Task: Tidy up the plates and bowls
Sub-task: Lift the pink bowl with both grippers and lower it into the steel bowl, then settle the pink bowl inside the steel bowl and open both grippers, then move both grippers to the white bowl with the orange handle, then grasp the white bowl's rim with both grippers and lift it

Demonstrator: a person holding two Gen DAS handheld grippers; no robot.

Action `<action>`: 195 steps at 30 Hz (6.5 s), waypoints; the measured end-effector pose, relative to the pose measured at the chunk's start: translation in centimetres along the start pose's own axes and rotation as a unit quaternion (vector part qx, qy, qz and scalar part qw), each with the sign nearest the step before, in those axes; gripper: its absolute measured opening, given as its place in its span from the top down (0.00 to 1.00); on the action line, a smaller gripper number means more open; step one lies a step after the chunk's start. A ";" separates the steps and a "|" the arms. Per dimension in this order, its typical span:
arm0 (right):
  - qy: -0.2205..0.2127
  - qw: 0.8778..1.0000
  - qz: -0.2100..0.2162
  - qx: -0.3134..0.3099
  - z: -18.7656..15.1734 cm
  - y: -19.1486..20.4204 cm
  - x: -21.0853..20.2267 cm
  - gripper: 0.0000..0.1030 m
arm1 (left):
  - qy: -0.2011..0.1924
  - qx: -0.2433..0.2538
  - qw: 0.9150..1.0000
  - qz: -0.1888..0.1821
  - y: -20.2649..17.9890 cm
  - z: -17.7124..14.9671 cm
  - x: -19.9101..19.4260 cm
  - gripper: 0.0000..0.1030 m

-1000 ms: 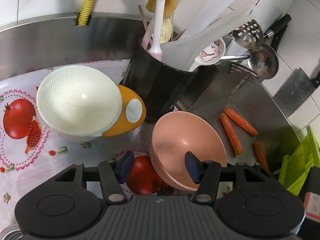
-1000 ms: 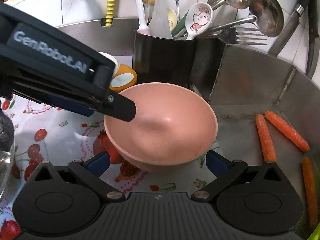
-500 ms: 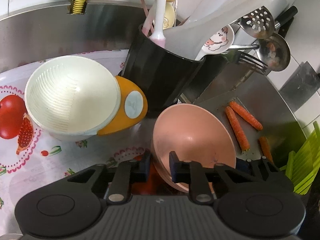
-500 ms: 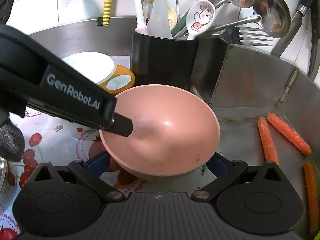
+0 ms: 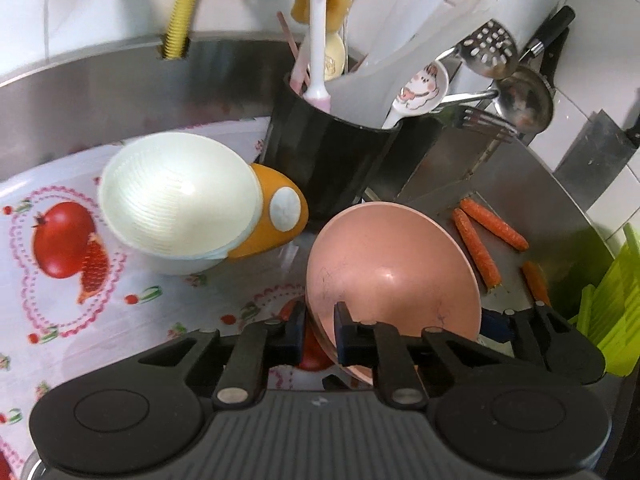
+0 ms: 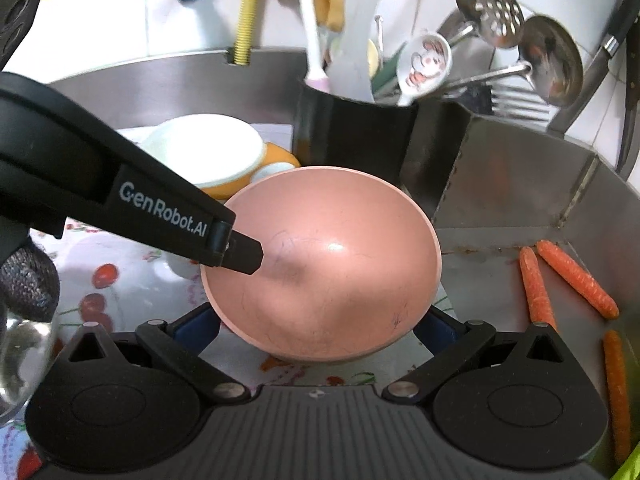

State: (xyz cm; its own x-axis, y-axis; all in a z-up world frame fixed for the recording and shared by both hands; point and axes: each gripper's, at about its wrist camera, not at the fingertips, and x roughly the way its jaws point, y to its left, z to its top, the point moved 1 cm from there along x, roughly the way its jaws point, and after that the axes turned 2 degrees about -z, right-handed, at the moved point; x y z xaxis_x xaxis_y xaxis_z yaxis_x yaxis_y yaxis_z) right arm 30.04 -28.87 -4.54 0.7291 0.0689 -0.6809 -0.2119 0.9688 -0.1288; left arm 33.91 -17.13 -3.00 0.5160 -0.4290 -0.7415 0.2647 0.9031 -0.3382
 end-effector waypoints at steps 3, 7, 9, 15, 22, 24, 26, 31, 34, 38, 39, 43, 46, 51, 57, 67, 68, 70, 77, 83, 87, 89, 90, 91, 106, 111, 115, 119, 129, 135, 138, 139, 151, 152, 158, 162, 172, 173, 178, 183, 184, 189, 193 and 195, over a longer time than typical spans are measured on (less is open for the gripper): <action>-0.009 1.000 0.006 -0.002 0.1 0.6 -1.3 0.92 | -0.007 -0.005 1.000 0.001 0.3 -0.6 -1.5 0.00; -0.020 1.000 0.014 -0.008 0.1 1.9 -3.4 0.93 | -0.019 -0.013 1.000 0.007 0.9 -1.6 -4.3 0.00; -0.026 0.999 0.016 -0.013 0.1 2.7 -4.5 0.93 | -0.028 -0.011 0.999 0.013 1.1 -2.1 -5.6 0.00; -0.046 0.998 0.034 -0.033 -0.2 5.4 -7.4 0.93 | -0.044 -0.018 0.998 0.030 2.3 -3.9 -9.4 0.00; -0.058 0.995 0.063 -0.054 -1.1 9.1 -9.7 0.93 | -0.057 -0.029 0.997 0.053 4.2 -6.0 -13.0 0.00; -0.061 0.994 0.071 -0.059 -1.2 10.1 -10.0 0.93 | -0.058 -0.036 0.996 0.059 5.1 -6.8 -13.9 0.00; -0.062 0.993 0.081 -0.063 -1.3 10.8 -10.2 0.93 | -0.058 -0.040 0.995 0.065 5.6 -7.2 -14.4 0.00; -0.062 0.990 0.099 -0.074 -1.8 12.8 -10.5 0.93 | -0.054 -0.051 0.994 0.076 7.3 -8.8 -15.4 0.00; -0.057 0.989 0.106 -0.080 -2.2 13.6 -10.5 0.93 | -0.048 -0.054 0.994 0.083 7.8 -9.5 -15.5 0.00; -0.048 0.989 0.116 -0.083 -2.7 14.2 -10.2 0.93 | -0.038 -0.058 0.994 0.088 8.4 -10.3 -15.5 0.00; -0.047 0.989 0.118 -0.082 -2.8 14.3 -10.1 0.93 | -0.035 -0.058 0.994 0.089 8.5 -10.5 -15.5 0.00; -0.037 0.988 0.122 -0.085 -3.2 14.6 -9.6 0.93 | -0.027 -0.052 0.994 0.097 8.6 -10.9 -15.3 0.00; -0.031 0.988 0.122 -0.091 -3.3 14.8 -9.2 0.93 | -0.024 -0.048 0.993 0.101 8.6 -11.0 -15.3 0.00; -0.023 0.987 0.127 -0.092 -3.7 14.9 -9.1 0.93 | -0.014 -0.044 0.993 0.105 8.6 -11.1 -15.0 0.00; -0.014 0.987 0.126 -0.094 -4.0 14.9 -8.8 0.93 | -0.004 -0.042 0.993 0.106 8.6 -11.3 -14.5 0.00; -0.008 0.987 0.127 -0.100 -4.1 14.9 -8.6 0.93 | 0.001 -0.041 0.994 0.105 8.7 -11.3 -14.3 0.00; -0.008 0.987 0.127 -0.101 -4.1 14.9 -8.6 0.93 | 0.001 -0.042 0.994 0.104 8.7 -11.2 -14.3 0.00; -0.007 0.986 0.127 -0.104 -4.2 15.0 -8.6 0.93 | 0.000 -0.042 0.994 0.104 8.7 -11.3 -14.3 0.00; -0.006 0.986 0.128 -0.105 -4.2 15.1 -8.7 0.93 | -0.001 -0.041 0.994 0.104 8.7 -11.3 -14.2 0.00; -0.005 0.986 0.129 -0.104 -4.3 15.0 -8.7 0.93 | -0.003 -0.040 0.994 0.104 8.7 -11.2 -14.3 0.00; -0.005 0.986 0.127 -0.105 -4.3 15.1 -8.7 0.93 | -0.005 -0.038 0.994 0.105 8.7 -11.2 -14.4 0.00; -0.005 0.986 0.126 -0.104 -4.3 15.1 -8.7 0.93 | -0.005 -0.038 0.994 0.106 8.7 -11.1 -14.5 0.00; -0.005 0.987 0.125 -0.105 -4.3 15.1 -8.8 0.93 | -0.006 -0.037 0.994 0.106 8.7 -11.1 -14.6 0.00; -0.005 0.986 0.125 -0.106 -4.3 15.1 -8.8 0.93 | -0.006 -0.037 0.993 0.108 8.7 -11.1 -14.6 0.00; -0.003 0.987 0.126 -0.098 -4.3 14.4 -9.2 0.93 | -0.015 -0.044 0.993 0.111 9.3 -10.9 -15.2 0.00; -0.006 0.988 0.123 -0.094 -4.4 14.0 -9.5 0.93 | -0.028 -0.050 0.992 0.110 9.7 -10.1 -15.7 0.00; -0.008 0.989 0.119 -0.092 -4.2 13.7 -9.6 0.93 | -0.034 -0.051 0.993 0.103 9.9 -9.6 -15.6 0.00; -0.007 0.989 0.116 -0.092 -4.2 13.5 -9.5 0.93 | -0.030 -0.051 0.993 0.102 10.1 -9.8 -15.3 0.00; -0.013 0.988 0.126 -0.091 -3.6 12.9 -10.1 0.93 | -0.022 -0.044 0.994 0.101 10.3 -9.4 -15.1 0.00; -0.032 0.990 0.116 -0.080 -1.8 11.4 -10.4 0.93 | -0.030 -0.034 0.994 0.103 9.9 -7.4 -14.9 0.00; -0.038 0.991 0.104 -0.070 -0.6 10.3 -9.8 0.93 | -0.032 -0.033 0.994 0.096 9.8 -6.1 -14.4 0.00; -0.039 0.992 0.100 -0.067 -0.2 10.0 -9.4 0.93 | -0.033 -0.034 0.995 0.092 9.8 -5.3 -14.0 0.00; -0.032 0.997 0.060 -0.032 3.9 6.5 -2.5 0.93 | -0.053 -0.040 0.995 0.069 10.1 2.1 -9.3 0.00; -0.029 0.997 0.058 -0.028 4.1 6.3 -1.9 0.93 | -0.052 -0.041 0.995 0.068 10.2 2.6 -8.7 0.00; -0.017 0.999 0.050 -0.008 4.9 5.3 1.3 0.93 | -0.053 -0.049 0.995 0.063 11.0 4.5 -5.7 0.00; -0.008 0.999 0.041 -0.003 5.3 5.0 3.2 0.93 | -0.045 -0.064 0.996 0.048 11.6 5.3 -4.0 0.00; -0.003 0.999 0.039 0.005 5.9 4.9 6.3 0.93 | -0.035 -0.068 0.996 0.047 12.8 5.9 -0.8 0.00; -0.003 0.999 0.039 0.005 6.0 4.9 6.5 0.93 | -0.034 -0.068 0.996 0.046 12.9 6.0 -0.6 0.00; -0.001 0.999 0.045 -0.002 6.0 5.3 7.1 0.93 | -0.031 -0.066 0.997 0.041 13.0 6.1 0.2 0.00; -0.001 0.999 0.044 -0.003 6.1 5.6 7.5 0.92 | -0.028 -0.062 0.997 0.037 12.8 6.1 0.6 0.00; -0.001 0.999 0.045 -0.004 6.1 5.6 7.6 0.92 | -0.028 -0.060 0.997 0.037 12.7 6.1 0.7 0.00; 0.003 0.999 0.049 -0.005 6.1 5.8 7.8 0.93 | -0.024 -0.059 0.997 0.037 12.7 6.2 1.3 0.00; 0.004 0.999 0.047 -0.007 6.2 6.1 8.1 0.93 | -0.024 -0.052 0.998 0.041 12.7 6.1 1.4 0.00; 0.003 0.999 0.049 -0.006 6.1 6.2 8.0 0.93 | -0.024 -0.049 0.997 0.045 12.6 6.0 1.4 0.00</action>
State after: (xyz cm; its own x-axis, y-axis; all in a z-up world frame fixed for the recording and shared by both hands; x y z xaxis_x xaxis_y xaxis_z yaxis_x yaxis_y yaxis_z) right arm 38.51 -20.86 -6.35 0.7006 0.1619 -0.6950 -0.2904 0.9543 -0.0704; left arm 42.84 -6.44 -4.82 0.5728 -0.3449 -0.7436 0.1358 0.9346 -0.3289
